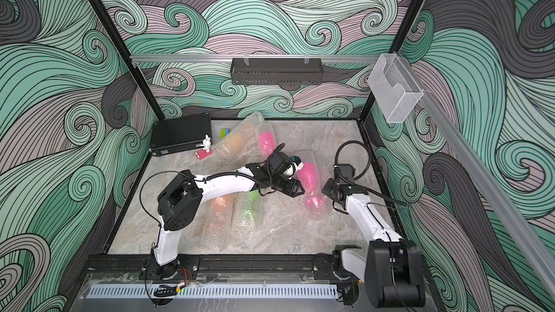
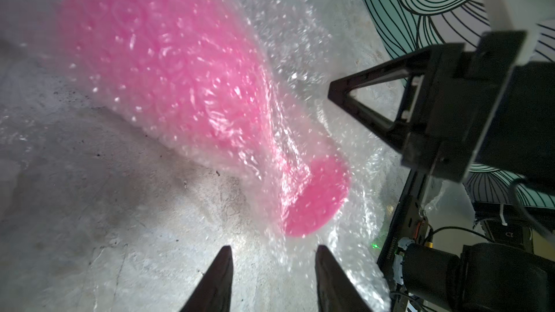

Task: Unpack wine glasses from bubble wrap
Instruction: Unwrap the bubble wrap at the center of the board.

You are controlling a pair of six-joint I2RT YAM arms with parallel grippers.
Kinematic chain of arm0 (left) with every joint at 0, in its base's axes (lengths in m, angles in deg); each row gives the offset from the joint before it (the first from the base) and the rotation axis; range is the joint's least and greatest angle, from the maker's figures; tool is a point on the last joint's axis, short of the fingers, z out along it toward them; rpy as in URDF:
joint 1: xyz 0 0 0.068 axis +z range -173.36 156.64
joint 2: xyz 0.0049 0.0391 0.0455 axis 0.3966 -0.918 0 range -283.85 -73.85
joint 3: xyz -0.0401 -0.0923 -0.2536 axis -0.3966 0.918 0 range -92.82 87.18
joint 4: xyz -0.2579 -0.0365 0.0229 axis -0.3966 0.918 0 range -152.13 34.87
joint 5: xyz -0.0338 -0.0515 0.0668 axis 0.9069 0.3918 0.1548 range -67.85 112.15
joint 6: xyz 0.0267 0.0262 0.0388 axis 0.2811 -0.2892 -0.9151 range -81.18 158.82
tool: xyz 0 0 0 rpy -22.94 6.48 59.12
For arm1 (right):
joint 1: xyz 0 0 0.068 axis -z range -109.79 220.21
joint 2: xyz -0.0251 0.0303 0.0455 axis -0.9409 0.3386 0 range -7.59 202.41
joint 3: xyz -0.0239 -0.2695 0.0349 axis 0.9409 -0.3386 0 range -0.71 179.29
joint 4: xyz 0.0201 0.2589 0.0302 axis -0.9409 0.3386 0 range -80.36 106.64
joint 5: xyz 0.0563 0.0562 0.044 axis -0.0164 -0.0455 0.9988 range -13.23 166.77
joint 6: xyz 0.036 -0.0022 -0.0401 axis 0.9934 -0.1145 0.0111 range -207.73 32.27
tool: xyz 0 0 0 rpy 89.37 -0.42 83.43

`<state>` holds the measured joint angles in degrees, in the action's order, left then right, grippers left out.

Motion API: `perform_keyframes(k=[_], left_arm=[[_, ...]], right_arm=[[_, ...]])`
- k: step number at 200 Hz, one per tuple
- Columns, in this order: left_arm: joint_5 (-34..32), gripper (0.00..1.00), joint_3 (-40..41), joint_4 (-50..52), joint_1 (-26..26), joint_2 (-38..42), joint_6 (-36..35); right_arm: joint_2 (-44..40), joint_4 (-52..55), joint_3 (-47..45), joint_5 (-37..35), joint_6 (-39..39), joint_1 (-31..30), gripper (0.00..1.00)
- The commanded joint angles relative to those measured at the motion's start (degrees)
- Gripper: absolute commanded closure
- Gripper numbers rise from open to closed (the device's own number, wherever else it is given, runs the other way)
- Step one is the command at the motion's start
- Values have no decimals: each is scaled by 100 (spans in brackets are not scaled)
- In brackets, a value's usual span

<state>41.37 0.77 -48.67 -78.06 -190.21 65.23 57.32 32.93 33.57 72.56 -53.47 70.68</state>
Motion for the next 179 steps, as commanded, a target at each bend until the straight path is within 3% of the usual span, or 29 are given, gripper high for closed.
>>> perform_keyframes(k=[1, 69, 105, 128, 152, 179], left_arm=[[70, 54, -40, 84, 56, 92, 87], [30, 54, -130, 204, 134, 45, 148], [-6, 54, 9, 228, 178, 224, 171], [-24, 54, 60, 275, 221, 319, 191], [7, 51, 60, 344, 292, 412, 267], [3, 46, 61, 430, 336, 516, 287]], right_arm=[[-191, 167, 156, -348, 242, 301, 100], [-84, 434, 534, -136, -124, 1191, 100], [-119, 355, 613, 513, -110, 1671, 86], [-101, 318, 581, 835, -121, 1676, 66], [-150, 273, 535, 980, -197, 1676, 52], [-159, 216, 571, 1266, -275, 1652, 45]])
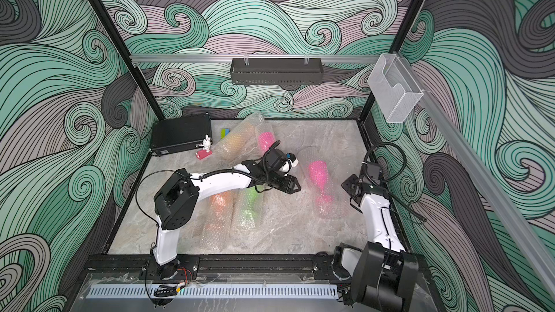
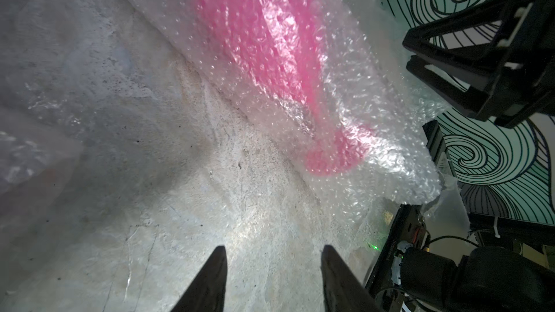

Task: Unpack wine glasses from bubble wrap
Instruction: Unwrap the bubble wrap at the center of the board.

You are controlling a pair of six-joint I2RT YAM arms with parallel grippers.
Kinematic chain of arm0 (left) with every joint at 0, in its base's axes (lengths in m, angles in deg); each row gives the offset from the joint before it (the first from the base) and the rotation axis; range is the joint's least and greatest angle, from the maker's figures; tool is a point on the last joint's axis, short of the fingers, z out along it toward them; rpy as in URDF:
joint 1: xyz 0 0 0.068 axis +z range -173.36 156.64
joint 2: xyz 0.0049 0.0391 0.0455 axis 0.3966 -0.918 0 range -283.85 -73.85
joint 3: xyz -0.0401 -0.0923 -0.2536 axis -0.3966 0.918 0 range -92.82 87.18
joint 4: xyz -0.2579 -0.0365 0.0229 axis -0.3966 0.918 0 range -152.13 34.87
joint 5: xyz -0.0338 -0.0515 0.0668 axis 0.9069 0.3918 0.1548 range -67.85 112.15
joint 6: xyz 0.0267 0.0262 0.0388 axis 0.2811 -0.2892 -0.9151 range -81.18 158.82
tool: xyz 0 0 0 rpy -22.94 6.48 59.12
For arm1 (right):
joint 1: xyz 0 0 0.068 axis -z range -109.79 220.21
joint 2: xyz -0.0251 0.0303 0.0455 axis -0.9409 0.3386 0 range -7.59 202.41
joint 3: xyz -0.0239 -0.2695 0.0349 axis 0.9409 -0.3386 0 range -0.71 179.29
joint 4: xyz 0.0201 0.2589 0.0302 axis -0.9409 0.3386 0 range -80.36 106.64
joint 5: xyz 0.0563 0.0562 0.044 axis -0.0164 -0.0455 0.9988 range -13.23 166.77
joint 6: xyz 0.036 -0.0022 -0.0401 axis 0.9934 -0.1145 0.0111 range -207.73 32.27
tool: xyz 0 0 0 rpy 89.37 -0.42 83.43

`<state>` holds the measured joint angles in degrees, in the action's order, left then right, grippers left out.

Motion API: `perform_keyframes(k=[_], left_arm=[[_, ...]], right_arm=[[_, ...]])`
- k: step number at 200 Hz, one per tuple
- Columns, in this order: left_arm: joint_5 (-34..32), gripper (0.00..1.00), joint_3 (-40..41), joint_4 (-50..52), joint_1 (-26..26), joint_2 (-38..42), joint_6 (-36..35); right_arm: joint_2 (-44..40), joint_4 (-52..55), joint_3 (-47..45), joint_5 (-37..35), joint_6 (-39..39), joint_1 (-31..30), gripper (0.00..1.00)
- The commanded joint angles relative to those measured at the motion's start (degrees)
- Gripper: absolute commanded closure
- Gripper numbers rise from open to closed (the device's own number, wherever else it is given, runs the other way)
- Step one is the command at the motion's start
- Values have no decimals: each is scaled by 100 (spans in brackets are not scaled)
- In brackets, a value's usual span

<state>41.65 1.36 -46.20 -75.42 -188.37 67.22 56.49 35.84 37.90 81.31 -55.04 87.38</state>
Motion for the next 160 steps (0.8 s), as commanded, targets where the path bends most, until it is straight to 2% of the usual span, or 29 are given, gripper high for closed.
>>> perform_keyframes(k=[1, 31, 80, 115, 160], left_arm=[[-26, 46, 7, 183, 77, 338, 87], [-9, 46, 60, 176, 132, 437, 117], [-52, 46, 273, 157, 246, 624, 190], [-219, 46, 374, 272, 384, 848, 116], [-299, 46, 478, 347, 627, 1086, 114]], right_arm=[[-69, -90, 138, 422, -120, -19, 45], [418, -45, 287, 853, -279, -414, 46], [492, -201, 168, 664, -302, -1252, 47], [411, -29, 300, 176, -409, -1963, 48], [597, -4, 442, 188, -395, -2601, 48]])
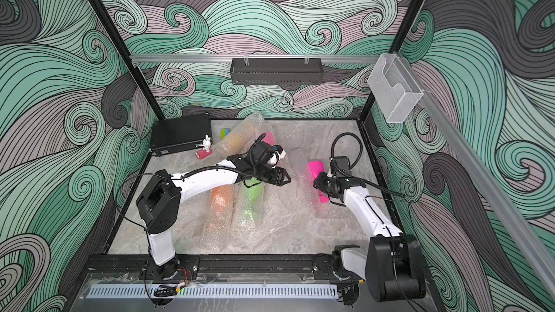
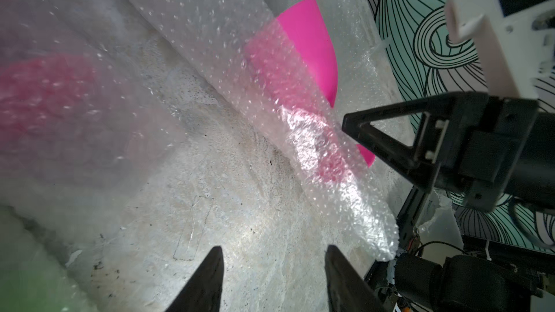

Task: Unpack wine glasses from bubble wrap
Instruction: Unwrap the bubble wrap at the center of the board.

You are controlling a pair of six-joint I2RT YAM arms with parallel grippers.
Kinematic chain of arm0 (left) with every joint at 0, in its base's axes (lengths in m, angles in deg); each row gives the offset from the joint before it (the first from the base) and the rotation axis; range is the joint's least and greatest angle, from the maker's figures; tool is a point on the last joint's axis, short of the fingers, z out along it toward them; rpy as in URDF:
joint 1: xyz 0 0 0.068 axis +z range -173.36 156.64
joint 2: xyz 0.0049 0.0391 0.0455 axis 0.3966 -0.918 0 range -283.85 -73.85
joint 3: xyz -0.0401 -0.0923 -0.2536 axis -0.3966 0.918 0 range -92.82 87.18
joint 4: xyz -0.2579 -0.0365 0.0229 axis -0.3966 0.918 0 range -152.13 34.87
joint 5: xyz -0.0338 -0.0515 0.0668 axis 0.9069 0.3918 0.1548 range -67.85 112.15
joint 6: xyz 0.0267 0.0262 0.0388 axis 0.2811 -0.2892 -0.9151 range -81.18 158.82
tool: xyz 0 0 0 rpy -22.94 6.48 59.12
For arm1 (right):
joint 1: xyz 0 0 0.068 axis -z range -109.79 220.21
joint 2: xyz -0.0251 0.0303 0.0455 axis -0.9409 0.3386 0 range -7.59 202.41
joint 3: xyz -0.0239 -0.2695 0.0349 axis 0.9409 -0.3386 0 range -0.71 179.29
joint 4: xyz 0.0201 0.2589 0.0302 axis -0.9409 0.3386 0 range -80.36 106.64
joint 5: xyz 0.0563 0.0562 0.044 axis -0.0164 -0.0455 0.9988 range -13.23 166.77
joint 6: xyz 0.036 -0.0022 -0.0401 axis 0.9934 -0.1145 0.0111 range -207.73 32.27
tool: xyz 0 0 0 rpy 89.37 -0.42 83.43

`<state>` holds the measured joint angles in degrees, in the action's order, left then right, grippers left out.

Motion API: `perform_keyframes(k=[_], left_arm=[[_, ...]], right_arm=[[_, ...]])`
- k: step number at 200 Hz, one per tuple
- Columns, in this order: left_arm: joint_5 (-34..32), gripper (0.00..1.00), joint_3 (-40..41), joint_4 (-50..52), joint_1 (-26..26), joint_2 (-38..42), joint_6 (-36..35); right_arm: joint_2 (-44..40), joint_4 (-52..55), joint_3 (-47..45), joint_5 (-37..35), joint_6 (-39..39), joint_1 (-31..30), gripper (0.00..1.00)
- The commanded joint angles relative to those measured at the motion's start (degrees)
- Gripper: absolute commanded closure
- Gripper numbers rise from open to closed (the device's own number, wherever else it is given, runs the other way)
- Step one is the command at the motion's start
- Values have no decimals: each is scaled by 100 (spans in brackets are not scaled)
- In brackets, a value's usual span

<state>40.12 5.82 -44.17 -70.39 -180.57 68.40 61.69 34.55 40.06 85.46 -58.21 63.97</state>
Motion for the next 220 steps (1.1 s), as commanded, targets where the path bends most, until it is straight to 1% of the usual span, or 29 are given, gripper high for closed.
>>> perform_keyframes(k=[1, 26, 60, 69, 77, 93, 99, 120, 148, 165, 220], left_arm=[[-150, 46, 32, 150, 124, 312, -5], [-190, 46, 28, 217, 243, 377, -15], [-73, 46, -32, 140, 299, 375, 61], [-34, 46, -82, 145, 300, 330, 81], [10, 46, -122, 135, 296, 288, 112], [89, 46, -180, 87, 299, 217, 149], [121, 46, -202, 72, 301, 190, 168], [175, 46, -293, 84, 299, 114, 171], [267, 46, -414, 79, 299, 89, 186], [261, 46, -452, 94, 299, 93, 180], [259, 46, -495, 167, 308, 105, 127]], right_arm=[[86, 131, 232, -240, -78, -279, 48], [188, 175, 347, -281, -186, -527, 46], [332, 251, 574, 482, -751, -666, 41], [309, 292, 613, 604, -843, -668, 41], [267, 328, 637, 708, -900, -668, 39], [109, 381, 659, 752, -948, -666, 36], [47, 411, 668, 696, -950, -660, 34], [-65, 656, 757, 243, -948, -652, 33], [130, 1248, 973, -614, -1046, -616, 35], [254, 1398, 992, -1107, -1012, -624, 37], [793, 1506, 1053, -1505, -975, -633, 40]])
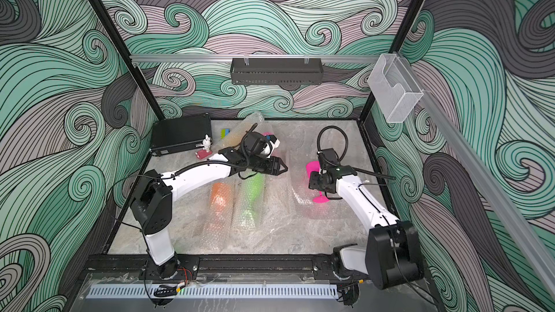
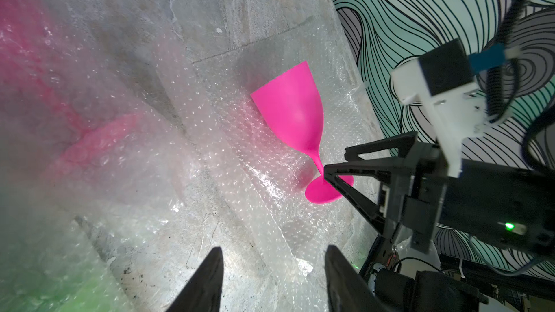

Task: Unpack wine glasses from bubble wrap
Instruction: Unwrap the bubble wrap at the center of the board, then pick up the wine glass from the bubble wrap.

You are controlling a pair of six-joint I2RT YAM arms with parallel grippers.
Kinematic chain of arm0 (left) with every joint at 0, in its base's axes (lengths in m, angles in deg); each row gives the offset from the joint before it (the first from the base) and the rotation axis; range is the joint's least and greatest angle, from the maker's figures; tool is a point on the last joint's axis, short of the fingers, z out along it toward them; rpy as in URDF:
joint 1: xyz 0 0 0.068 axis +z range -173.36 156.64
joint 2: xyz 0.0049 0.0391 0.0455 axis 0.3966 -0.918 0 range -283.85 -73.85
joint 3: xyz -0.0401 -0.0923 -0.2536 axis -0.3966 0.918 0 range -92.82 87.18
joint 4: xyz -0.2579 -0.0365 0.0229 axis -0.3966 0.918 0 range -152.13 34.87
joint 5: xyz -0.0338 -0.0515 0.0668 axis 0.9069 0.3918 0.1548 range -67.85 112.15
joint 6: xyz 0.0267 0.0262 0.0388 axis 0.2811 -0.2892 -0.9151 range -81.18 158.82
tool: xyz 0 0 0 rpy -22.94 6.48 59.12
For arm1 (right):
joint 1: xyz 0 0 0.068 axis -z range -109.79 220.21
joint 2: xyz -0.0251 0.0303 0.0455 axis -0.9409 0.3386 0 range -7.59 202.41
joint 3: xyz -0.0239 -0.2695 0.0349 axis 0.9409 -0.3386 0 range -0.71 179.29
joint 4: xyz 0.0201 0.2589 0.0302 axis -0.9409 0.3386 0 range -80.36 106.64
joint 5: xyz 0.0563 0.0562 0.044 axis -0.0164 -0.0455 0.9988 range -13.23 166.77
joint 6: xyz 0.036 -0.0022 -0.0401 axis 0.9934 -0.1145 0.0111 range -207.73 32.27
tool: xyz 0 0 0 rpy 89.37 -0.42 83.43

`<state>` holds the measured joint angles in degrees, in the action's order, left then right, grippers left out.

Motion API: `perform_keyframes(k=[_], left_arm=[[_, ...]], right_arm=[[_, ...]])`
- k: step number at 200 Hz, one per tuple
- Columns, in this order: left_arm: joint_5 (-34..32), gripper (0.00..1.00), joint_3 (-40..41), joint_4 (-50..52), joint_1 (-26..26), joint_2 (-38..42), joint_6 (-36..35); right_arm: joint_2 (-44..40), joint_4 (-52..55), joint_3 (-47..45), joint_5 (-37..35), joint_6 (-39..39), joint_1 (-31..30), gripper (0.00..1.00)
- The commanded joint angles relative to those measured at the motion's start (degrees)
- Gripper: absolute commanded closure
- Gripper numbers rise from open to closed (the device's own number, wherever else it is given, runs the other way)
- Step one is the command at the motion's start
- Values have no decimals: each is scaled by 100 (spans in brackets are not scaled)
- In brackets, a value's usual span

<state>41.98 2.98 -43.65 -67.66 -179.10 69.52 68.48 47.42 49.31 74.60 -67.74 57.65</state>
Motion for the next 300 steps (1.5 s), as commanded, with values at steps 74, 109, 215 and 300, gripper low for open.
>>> perform_keyframes(k=[74, 109, 215, 300], left_arm=[[177, 47, -145, 78, 44, 8, 54], [214, 47, -130, 67, 44, -14, 77], [179, 48, -88, 144, 112, 80, 88], [212, 48, -107, 217, 366, 173, 117]], right_arm=[[791, 67, 264, -377, -83, -2, 45], [1020, -147, 300, -208, -83, -3, 54], [1458, -592, 93, 284, -35, -49, 79], [825, -920, -142, 385, -65, -53, 89]])
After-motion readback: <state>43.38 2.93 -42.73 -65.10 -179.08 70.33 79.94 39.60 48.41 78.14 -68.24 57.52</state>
